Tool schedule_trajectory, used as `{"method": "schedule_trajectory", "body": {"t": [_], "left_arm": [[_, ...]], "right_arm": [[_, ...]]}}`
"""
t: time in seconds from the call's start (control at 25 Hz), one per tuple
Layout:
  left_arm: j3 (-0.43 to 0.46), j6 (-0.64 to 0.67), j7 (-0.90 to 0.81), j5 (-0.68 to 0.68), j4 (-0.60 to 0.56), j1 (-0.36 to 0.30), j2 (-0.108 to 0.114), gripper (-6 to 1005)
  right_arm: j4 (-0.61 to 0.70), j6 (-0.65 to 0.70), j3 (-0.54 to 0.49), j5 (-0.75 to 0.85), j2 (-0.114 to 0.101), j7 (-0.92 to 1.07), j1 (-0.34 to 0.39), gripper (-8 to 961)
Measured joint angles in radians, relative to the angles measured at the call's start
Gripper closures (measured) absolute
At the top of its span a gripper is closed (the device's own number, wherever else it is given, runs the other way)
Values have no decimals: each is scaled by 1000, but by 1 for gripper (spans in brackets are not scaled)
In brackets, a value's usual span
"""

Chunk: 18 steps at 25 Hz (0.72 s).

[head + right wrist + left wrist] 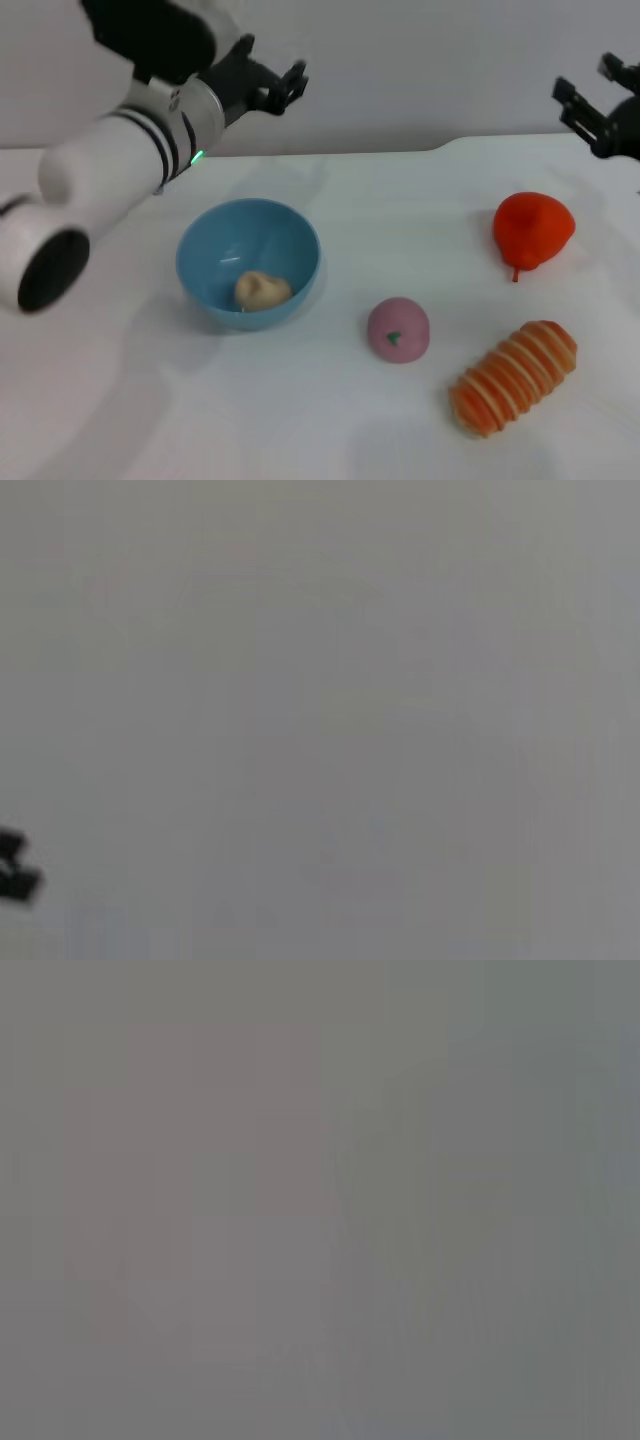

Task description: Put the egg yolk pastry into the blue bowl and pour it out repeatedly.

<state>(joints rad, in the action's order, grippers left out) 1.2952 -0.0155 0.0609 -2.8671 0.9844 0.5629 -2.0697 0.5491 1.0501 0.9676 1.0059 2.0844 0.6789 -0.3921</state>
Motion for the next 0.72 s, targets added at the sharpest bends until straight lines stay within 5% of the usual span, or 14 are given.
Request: {"method": "schedule_trajectory", "body": {"t": [0.2,0.4,0.72], "left_arm": [[-30,289,-119,33,-154,-10,-2,354],[-83,497,-137,141,-333,16,-4,353],[-137,550,-147,197,-395,5,-4,304]], "right_arm": [[-182,24,-3,-268,-6,-223,-14,373],[-248,25,-6,-373,-12,-254,-3,373],[-386,61,-17,-629,-12,-273,9,373]]}}
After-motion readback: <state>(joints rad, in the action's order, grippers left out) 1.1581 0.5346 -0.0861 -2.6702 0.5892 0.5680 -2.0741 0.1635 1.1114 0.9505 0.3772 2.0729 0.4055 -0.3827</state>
